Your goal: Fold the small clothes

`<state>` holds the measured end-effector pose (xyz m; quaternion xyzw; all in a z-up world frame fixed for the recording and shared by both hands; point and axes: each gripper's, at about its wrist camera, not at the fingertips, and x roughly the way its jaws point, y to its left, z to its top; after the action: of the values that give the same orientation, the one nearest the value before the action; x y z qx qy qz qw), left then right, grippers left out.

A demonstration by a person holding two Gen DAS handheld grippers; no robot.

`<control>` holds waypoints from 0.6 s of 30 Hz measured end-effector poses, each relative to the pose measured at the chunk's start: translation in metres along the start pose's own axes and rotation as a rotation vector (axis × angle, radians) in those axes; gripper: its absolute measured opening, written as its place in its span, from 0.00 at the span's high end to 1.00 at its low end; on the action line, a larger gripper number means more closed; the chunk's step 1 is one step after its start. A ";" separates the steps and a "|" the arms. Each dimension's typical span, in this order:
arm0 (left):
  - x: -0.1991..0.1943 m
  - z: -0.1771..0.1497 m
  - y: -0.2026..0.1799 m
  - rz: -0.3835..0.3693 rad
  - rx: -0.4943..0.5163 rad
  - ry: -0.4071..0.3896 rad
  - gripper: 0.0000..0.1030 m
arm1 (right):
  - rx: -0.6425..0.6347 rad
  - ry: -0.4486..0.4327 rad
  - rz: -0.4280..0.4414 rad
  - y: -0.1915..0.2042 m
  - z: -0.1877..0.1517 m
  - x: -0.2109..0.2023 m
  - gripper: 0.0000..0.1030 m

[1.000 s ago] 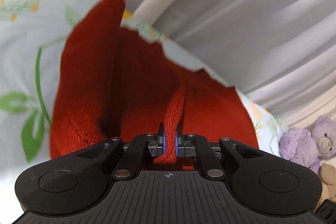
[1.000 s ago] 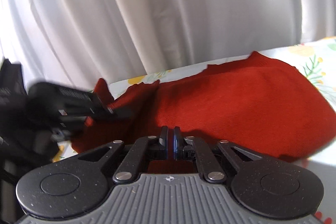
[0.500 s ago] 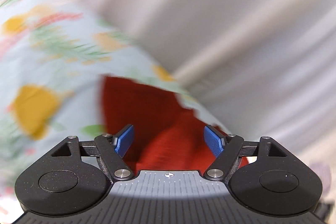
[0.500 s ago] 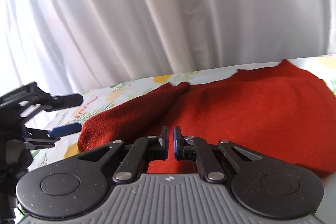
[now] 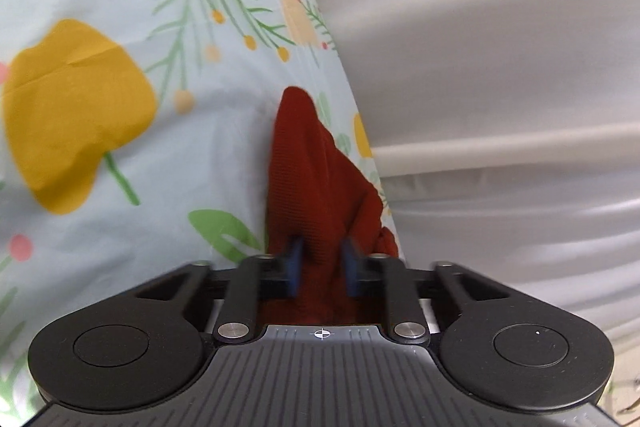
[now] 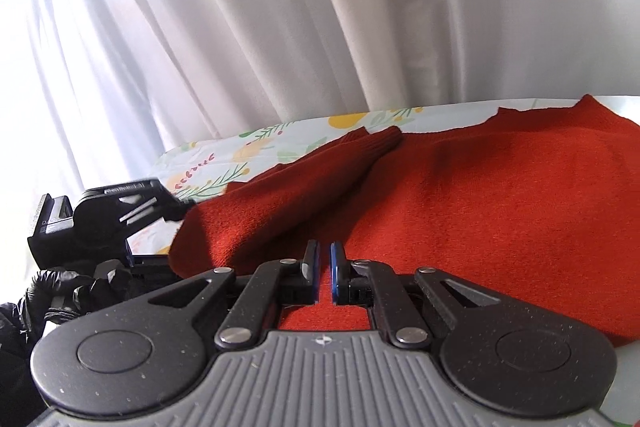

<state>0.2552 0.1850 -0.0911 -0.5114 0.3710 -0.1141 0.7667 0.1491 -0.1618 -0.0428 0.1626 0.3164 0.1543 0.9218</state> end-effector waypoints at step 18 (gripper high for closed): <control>0.056 -0.083 -0.062 -0.040 0.453 0.299 0.81 | 0.387 0.080 0.164 -0.076 0.026 0.022 0.61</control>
<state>0.2502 0.0682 -0.0796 -0.3116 0.4349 -0.2833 0.7959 0.1960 -0.2270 -0.0654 0.3555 0.3623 0.1715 0.8444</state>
